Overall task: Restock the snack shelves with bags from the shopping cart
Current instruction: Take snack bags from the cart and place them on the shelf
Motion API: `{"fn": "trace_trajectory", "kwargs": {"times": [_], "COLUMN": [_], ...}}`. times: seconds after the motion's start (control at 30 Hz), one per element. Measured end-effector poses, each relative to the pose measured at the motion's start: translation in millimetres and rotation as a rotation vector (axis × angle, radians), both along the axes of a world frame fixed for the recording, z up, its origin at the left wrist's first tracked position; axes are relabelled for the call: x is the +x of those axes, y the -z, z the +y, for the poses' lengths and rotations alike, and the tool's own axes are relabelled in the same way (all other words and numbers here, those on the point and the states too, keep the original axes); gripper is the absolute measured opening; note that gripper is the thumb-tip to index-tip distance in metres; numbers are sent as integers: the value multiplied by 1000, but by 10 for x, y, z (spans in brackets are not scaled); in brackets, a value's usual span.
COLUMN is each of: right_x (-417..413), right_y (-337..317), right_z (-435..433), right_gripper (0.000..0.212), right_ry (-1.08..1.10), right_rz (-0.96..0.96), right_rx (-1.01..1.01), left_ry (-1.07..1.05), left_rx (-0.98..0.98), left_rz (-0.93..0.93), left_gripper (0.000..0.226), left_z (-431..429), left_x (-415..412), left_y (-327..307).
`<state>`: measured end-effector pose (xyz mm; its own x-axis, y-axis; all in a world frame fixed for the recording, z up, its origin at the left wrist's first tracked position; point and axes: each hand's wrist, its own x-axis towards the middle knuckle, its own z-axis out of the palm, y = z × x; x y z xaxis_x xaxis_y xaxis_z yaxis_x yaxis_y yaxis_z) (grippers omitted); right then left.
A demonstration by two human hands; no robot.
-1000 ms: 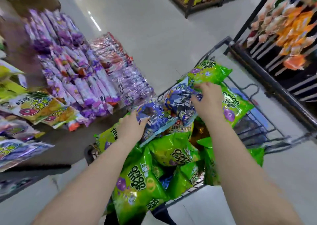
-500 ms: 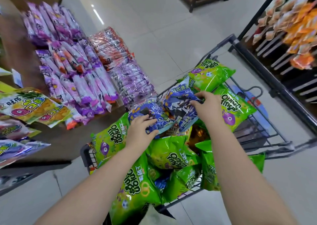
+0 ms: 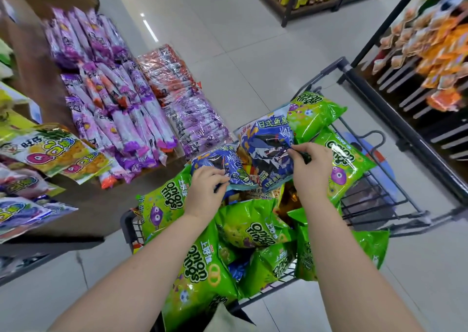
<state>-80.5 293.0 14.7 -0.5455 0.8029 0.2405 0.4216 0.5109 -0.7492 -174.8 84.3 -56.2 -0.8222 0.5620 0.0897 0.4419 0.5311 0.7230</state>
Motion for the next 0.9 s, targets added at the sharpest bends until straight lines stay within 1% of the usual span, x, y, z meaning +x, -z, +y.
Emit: {"fn": "trace_trajectory", "kwargs": {"times": [0.07, 0.17, 0.27, 0.37, 0.47, 0.57, 0.67, 0.7, 0.77, 0.83, 0.9], "right_x": [27, 54, 73, 76, 40, -51, -177, -218, -294, -368, -414], "right_y": [-33, -136, -264, -413, -560, -547, -470, -453, -449, -410, -393], "right_z": [-7, -47, -96, -130, -266, -479, -788, -920, -1193, -1430, -1629], "right_gripper": [4, 3, 3, 3, 9, 4, 6, 8, 20, 24, 23], "right_ry": [12, 25, 12, 54, 97, 37, -83, -124, -198, -241, -268], "right_rz": [51, 119, 145, 209, 249, 261, 226, 222, 223, 225, 243], "right_rx": [16, 11, 14, -82, -167, -250, -284, -288, -319, -385, -459], "left_ry": [22, 78, 138, 141, 62, -54, -155, -170, -164, -152, -166], "left_rx": [38, 79, 115, 146, 157, 189, 208, 210, 213, 231, 279], "left_rz": [56, 152, 269, 347, 378, 437, 527, 567, 640, 650, 578], "left_gripper": [8, 24, 27, 25, 26, 26, 22, 19, 16, 11, 7], "left_z": [-38, -83, -115, -201, -418, -743, -1042, -1105, -1189, -1262, -1373], "left_x": [18, 40, 50, 30, -57, -133, -111, -82, -9, 66, 137], "left_y": [-72, -242, -453, -651, -853, -1047, -1204, -1241, -1268, -1253, -1227]}}
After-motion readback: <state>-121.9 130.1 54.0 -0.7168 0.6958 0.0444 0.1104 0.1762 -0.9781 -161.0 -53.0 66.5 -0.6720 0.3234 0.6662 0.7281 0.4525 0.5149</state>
